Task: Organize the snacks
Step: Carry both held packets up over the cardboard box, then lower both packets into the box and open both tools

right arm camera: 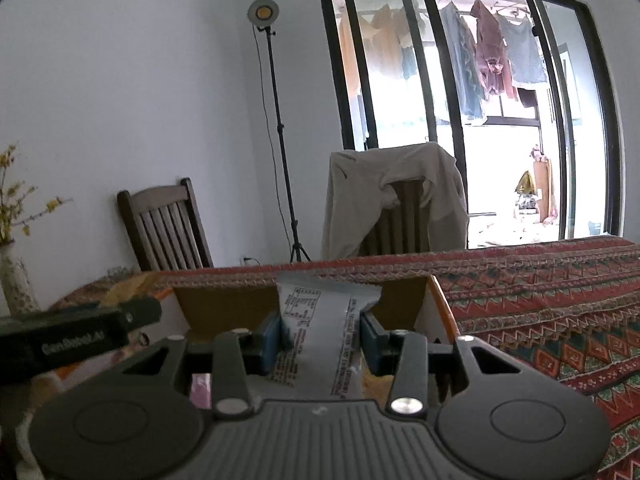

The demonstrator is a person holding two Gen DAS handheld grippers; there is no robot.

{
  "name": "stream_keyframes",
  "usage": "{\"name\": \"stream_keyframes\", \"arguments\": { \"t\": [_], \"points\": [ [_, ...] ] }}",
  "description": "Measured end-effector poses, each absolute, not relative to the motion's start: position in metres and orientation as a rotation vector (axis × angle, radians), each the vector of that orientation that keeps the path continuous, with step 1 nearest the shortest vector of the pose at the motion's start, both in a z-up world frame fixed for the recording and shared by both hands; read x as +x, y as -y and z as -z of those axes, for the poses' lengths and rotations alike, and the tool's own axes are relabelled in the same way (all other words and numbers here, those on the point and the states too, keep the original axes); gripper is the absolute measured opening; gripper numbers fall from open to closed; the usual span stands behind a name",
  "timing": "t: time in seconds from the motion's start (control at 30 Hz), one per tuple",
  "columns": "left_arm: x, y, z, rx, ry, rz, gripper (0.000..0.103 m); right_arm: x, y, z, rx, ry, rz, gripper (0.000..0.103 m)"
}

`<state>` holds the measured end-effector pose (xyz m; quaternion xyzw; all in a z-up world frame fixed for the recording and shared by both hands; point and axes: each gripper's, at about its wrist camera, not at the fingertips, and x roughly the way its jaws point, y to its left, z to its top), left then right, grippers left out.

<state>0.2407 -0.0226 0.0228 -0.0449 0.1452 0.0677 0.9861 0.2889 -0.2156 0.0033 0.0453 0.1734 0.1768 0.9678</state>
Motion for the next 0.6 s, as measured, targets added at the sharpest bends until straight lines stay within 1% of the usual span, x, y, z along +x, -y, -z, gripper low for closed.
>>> {"name": "stream_keyframes", "arguments": {
  "t": [0.03,0.07,0.1,0.13,0.17,0.2,0.23,0.27,0.33,0.5,0.6],
  "points": [
    [0.241,0.023,-0.021,-0.089,-0.298,-0.141,0.06,0.289,0.216,-0.001,0.092,-0.355,-0.357,0.041],
    [0.241,0.023,-0.019,-0.091,-0.3,-0.137,0.063,0.289,0.215,0.0,0.091,-0.359,-0.356,0.044],
    [0.241,0.023,-0.017,-0.092,-0.302,-0.133,0.071,0.29,0.215,0.001,0.088,-0.362,-0.35,0.044],
    [0.24,0.023,-0.016,-0.093,-0.3,-0.138,0.075,0.29,0.216,0.002,0.083,-0.367,-0.345,0.046],
    [0.239,0.022,-0.016,-0.097,-0.294,-0.137,0.082,0.29,0.216,0.003,0.083,-0.37,-0.346,0.055],
    [0.236,0.022,-0.016,-0.103,-0.284,-0.132,0.091,0.289,0.218,0.004,0.087,-0.371,-0.344,0.062],
    [0.233,0.021,-0.017,-0.114,-0.267,-0.135,0.098,0.288,0.219,0.004,0.092,-0.368,-0.338,0.081],
    [0.231,0.019,-0.018,-0.126,-0.25,-0.141,0.103,0.287,0.22,0.004,0.095,-0.361,-0.336,0.094],
    [0.226,0.017,-0.018,-0.15,-0.233,-0.149,0.103,0.285,0.223,0.004,0.102,-0.354,-0.343,0.103],
    [0.228,0.018,-0.016,-0.141,-0.263,-0.179,0.103,0.284,0.223,0.007,0.095,-0.371,-0.34,0.103],
    [0.224,0.017,-0.02,-0.146,-0.25,-0.192,0.103,0.284,0.223,0.005,0.092,-0.365,-0.331,0.103]
  ]
}}
